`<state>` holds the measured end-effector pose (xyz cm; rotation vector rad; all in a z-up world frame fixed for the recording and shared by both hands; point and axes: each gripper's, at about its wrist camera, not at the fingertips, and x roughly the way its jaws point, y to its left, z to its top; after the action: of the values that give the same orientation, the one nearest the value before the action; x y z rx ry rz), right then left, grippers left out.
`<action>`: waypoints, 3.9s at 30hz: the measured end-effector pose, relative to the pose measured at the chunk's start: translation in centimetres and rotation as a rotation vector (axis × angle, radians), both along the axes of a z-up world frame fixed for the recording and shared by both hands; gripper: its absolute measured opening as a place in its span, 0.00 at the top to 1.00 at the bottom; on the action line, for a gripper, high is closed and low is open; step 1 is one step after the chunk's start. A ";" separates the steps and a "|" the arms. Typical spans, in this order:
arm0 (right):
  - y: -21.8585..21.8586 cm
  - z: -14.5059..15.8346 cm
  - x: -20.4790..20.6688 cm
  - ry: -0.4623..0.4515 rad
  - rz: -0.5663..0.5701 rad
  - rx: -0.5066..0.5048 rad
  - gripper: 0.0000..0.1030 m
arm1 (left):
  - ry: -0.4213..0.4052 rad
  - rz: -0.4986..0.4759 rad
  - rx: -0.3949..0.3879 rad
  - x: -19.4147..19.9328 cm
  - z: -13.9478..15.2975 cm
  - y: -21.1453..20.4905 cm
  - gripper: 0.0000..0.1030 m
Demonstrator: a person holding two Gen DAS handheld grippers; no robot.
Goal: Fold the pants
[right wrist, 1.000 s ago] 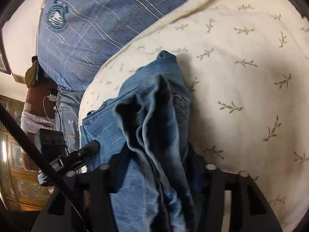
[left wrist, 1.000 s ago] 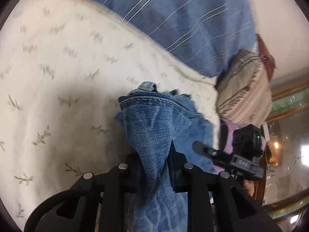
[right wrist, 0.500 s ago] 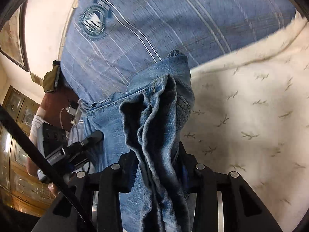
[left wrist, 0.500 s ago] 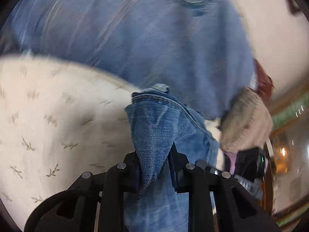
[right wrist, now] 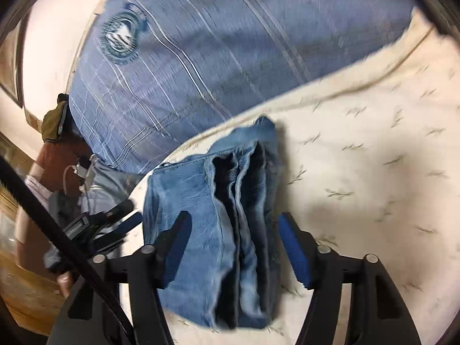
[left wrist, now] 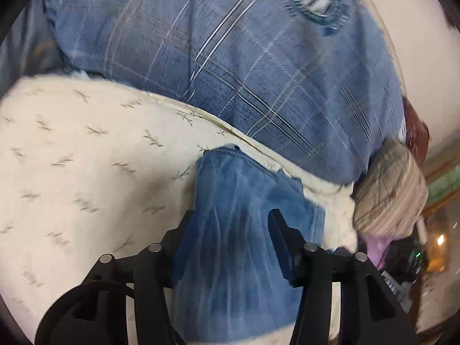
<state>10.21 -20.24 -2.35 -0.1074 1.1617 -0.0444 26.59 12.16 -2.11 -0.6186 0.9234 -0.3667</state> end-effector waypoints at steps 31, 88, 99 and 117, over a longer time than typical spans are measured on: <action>-1.2 -3.7 -4.7 0.142 -0.077 0.008 0.48 | 0.116 0.008 0.010 -3.9 -4.5 -0.7 0.61; 0.3 -3.6 -8.4 0.034 0.000 -0.272 0.82 | -0.028 0.077 0.451 -10.0 -4.1 -7.2 0.89; 1.0 -3.2 -8.7 0.017 0.018 -0.336 0.93 | -0.041 0.097 0.433 -10.5 -3.8 -6.9 0.92; 0.4 1.1 -10.8 -0.041 -0.013 -0.163 0.39 | -0.181 0.153 0.614 -16.0 -1.1 -9.0 0.62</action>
<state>-0.63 -19.87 -1.30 -0.2424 1.1169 -0.1523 10.59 3.17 -3.22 -0.0872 0.7555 0.0089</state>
